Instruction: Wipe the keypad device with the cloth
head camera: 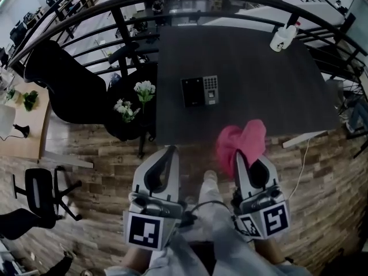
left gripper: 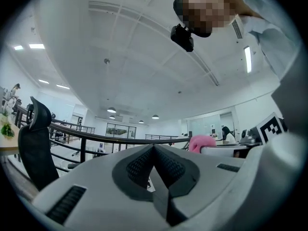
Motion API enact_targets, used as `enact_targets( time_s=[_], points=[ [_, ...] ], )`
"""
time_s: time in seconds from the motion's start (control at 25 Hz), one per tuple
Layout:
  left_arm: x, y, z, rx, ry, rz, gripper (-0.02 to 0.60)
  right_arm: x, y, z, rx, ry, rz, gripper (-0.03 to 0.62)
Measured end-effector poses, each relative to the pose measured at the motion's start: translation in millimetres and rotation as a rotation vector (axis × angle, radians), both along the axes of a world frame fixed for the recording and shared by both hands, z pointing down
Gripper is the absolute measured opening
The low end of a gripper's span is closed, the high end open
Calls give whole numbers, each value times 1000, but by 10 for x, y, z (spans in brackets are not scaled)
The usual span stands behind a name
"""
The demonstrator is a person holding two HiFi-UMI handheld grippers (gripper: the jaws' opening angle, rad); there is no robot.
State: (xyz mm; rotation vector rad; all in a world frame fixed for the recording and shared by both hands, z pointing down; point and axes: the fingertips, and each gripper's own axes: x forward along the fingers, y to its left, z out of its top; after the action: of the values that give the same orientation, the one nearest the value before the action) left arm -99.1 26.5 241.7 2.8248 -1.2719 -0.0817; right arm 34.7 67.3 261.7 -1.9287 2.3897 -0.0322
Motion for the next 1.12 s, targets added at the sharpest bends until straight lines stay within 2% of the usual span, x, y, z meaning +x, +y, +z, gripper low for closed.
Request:
enact_targets(
  time_s=[0.68, 0.84, 1.0, 1.12],
  points=[
    [651, -873, 32, -31, -7, -144, 12, 745, -1167, 229, -66, 27, -146, 55],
    [758, -991, 8, -37, 46, -166, 12, 872, -1384, 388, -124, 50, -189, 55],
    [819, -1073, 45, -38, 32, -207, 12, 938, -1537, 636, -186, 115, -228, 55],
    [799, -1141, 100, -41, 9, -244, 12, 1019, -1633, 852, -252, 150, -211, 55]
  ],
)
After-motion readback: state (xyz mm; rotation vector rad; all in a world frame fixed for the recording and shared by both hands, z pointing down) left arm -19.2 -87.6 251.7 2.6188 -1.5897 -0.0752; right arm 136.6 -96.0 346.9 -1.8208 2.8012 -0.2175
